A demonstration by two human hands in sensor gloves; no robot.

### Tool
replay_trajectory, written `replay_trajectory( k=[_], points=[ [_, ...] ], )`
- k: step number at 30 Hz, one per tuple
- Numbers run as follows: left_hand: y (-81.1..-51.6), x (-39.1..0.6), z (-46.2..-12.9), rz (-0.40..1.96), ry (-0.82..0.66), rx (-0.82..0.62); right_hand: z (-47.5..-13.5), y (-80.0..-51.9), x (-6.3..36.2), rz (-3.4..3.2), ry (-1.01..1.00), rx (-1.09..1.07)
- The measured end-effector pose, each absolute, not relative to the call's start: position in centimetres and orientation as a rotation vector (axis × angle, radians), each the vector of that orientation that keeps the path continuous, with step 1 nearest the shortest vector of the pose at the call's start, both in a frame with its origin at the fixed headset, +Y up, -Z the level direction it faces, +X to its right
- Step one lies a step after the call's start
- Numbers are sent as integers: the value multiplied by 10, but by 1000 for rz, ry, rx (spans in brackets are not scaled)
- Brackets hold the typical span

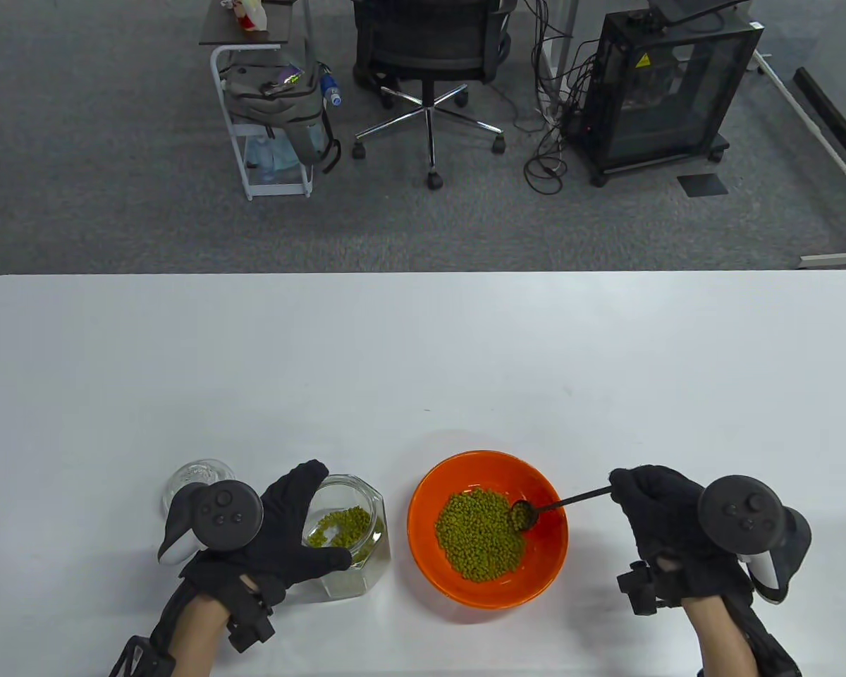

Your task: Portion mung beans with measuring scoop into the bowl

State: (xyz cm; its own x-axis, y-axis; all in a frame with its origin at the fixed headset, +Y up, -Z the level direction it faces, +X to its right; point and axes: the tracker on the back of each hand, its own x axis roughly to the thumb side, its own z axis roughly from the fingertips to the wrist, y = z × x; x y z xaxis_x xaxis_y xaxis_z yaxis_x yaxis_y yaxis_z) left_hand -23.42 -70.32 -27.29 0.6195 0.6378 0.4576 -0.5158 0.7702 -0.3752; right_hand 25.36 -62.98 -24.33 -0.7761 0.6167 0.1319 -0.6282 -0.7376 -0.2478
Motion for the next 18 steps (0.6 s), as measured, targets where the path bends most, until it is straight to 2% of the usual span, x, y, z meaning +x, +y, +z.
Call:
replay_trajectory(
  k=[4,10,18],
  points=[
    [-703,-234,-273,671,-608,-216,-236,-622,239,2544,-470,257],
    [-703,-234,-273,670,-607,-215,-214,-610,212,2680,-650,685],
    [-703,-234,-273,667,-606,-214,-189,-595,186,2746,-795,896]
  ],
)
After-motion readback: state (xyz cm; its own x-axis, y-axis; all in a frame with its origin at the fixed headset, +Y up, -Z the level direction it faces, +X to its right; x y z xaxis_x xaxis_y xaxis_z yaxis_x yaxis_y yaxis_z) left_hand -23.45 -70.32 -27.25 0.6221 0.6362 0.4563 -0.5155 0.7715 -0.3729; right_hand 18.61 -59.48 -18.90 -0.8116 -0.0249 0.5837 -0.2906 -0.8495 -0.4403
